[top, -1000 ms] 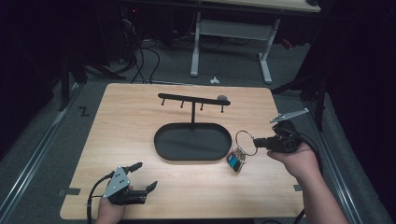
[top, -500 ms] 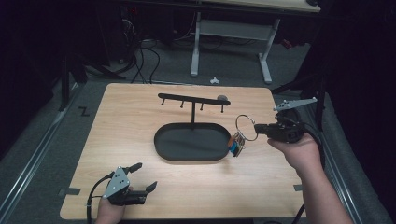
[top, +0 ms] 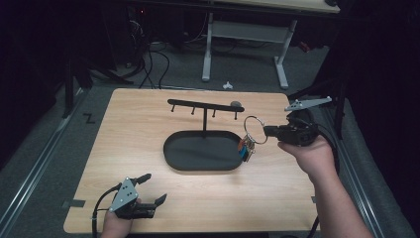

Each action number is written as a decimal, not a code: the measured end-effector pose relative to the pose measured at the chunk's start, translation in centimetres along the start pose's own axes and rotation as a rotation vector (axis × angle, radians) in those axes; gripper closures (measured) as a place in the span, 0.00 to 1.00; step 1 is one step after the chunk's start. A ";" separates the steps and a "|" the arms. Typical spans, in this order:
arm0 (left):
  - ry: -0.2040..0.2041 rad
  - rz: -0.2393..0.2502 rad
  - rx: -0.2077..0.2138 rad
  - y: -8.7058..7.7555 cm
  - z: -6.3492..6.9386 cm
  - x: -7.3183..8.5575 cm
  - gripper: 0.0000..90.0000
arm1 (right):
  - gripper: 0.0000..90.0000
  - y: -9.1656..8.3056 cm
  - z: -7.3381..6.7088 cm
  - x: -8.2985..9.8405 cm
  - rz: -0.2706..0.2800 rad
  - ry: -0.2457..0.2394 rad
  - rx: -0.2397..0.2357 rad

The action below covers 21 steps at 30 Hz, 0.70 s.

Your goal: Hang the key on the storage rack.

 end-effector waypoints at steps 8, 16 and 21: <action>-0.003 0.000 -0.006 -0.3 -0.1 0.1 0.17 | 0.98 1.3 -1.0 -0.1 -0.014 -0.019 -0.037; -0.007 0.001 -0.016 -0.6 -0.2 0.3 0.17 | 0.98 2.5 -1.2 -0.9 -0.011 -0.025 -0.062; -0.007 0.000 -0.019 -0.8 -0.2 0.4 0.17 | 0.98 3.1 -1.1 -1.9 -0.011 -0.022 -0.061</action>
Point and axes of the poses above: each handheld gripper's, and its own axes: y roughly forward along the jaws, x roughly out of its underside, z roughly to its right, the point moved 6 cm from there along y, roughly forward along the jaws, and after that the axes turned 9 degrees about -z, right-handed, at the moved point
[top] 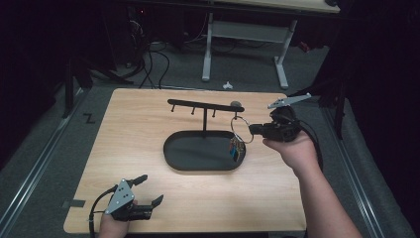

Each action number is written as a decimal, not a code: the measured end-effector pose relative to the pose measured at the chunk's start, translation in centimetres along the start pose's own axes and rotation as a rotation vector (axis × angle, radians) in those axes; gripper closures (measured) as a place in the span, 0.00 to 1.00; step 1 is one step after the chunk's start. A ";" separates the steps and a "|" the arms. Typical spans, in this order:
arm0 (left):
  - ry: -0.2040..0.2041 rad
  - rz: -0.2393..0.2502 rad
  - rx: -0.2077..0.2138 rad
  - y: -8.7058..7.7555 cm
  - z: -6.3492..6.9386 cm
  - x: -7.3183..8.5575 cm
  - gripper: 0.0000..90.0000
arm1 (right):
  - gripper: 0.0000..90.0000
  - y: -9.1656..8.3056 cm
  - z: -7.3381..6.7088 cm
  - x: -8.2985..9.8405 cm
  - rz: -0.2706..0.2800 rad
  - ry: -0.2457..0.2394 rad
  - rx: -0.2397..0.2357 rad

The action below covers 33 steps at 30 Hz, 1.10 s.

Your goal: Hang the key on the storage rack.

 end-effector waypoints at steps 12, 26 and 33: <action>-0.012 0.011 -0.005 -0.4 -0.3 0.1 0.17 | 0.97 2.3 1.3 -2.0 -0.014 0.037 0.006; -0.007 0.000 -0.002 -0.2 -0.1 0.1 0.17 | 0.97 3.2 2.3 -2.5 -0.021 0.060 0.003; -0.007 0.001 -0.001 -0.2 -0.1 0.2 0.17 | 0.97 4.1 3.0 -3.0 -0.035 0.073 0.010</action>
Point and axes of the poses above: each handheld gripper's, and its own axes: y roughly forward along the jaws, x roughly out of its underside, z roughly to its right, the point moved 6 cm from there along y, roughly forward along the jaws, and after that the axes turned 9 degrees about -z, right-handed, at the moved point
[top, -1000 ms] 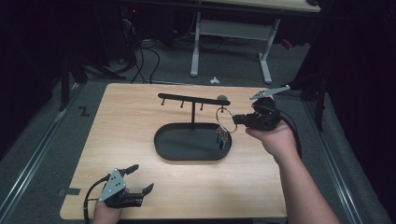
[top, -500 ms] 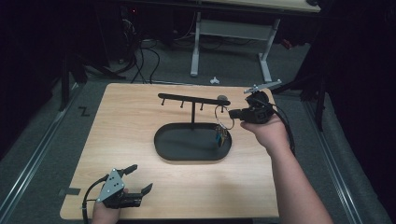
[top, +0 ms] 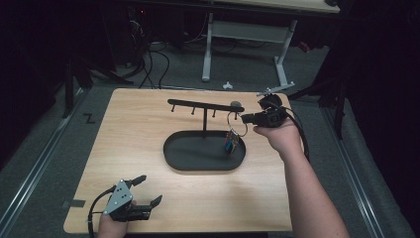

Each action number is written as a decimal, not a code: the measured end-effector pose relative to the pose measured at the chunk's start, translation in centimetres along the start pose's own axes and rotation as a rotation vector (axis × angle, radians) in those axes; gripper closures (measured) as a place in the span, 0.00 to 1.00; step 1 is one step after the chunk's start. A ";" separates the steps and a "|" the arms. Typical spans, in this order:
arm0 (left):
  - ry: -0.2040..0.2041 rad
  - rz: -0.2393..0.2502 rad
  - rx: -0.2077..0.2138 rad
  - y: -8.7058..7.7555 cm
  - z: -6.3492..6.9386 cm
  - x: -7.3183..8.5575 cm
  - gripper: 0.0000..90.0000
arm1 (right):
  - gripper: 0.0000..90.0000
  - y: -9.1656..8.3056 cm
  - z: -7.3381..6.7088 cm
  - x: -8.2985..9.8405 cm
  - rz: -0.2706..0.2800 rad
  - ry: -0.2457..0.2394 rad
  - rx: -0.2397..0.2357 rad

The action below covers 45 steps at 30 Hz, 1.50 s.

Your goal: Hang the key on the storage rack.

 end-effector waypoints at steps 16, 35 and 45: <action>-0.005 -0.007 0.001 0.0 0.0 0.1 0.17 | 0.91 -0.4 0.2 -1.0 0.027 0.031 0.038; 0.002 -0.014 0.004 0.1 0.2 0.2 0.17 | 0.75 -0.1 0.3 1.0 0.028 0.062 0.056; 0.004 -0.020 0.006 0.2 0.2 0.2 0.17 | 0.70 0.1 0.6 1.8 0.010 0.060 0.079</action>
Point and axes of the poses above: each handheld gripper's, and its own axes: y roughly forward along the jaws, x roughly out of its underside, z roughly to its right, the point moved 6 cm from there along y, roughly forward along the jaws, and after that the axes turned 9 degrees about -z, right-handed, at the moved point
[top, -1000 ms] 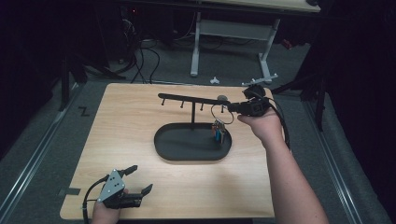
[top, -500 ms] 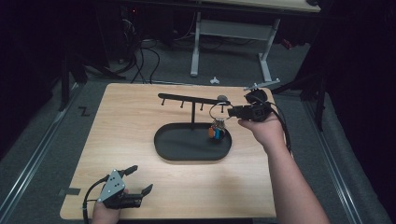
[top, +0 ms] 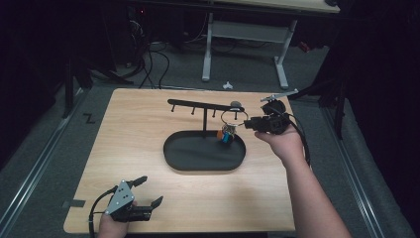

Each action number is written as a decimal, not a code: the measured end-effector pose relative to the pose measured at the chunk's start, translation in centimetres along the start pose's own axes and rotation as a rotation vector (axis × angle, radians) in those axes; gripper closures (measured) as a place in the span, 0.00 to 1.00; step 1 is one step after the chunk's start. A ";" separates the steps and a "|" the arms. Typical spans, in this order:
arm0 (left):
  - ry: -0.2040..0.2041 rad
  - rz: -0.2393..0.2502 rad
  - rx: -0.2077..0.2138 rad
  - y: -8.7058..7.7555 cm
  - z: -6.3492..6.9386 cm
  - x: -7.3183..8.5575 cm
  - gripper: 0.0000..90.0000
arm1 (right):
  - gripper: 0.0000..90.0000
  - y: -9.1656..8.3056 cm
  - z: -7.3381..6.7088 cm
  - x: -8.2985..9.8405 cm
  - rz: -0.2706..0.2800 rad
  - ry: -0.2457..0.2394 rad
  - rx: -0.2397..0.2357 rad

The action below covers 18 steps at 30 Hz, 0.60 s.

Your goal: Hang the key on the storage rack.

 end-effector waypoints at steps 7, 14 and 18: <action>0.001 0.001 0.000 -0.1 0.0 0.0 0.17 | 0.61 0.4 0.0 0.7 0.002 -0.010 0.036; 0.007 -0.005 0.001 0.0 0.1 0.0 0.17 | 0.51 1.1 0.1 2.3 0.027 -0.009 0.107; 0.008 -0.008 0.003 0.2 0.2 0.0 0.17 | 0.46 1.6 -0.5 3.5 0.013 -0.033 0.131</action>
Point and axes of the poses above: each handheld gripper's, and its own axes: y roughly forward along the jaws, x roughly out of its underside, z roughly to its right, the point moved 6 cm from there along y, roughly forward along the jaws, and after that the axes turned 9 degrees about -z, right-handed, at the moved point
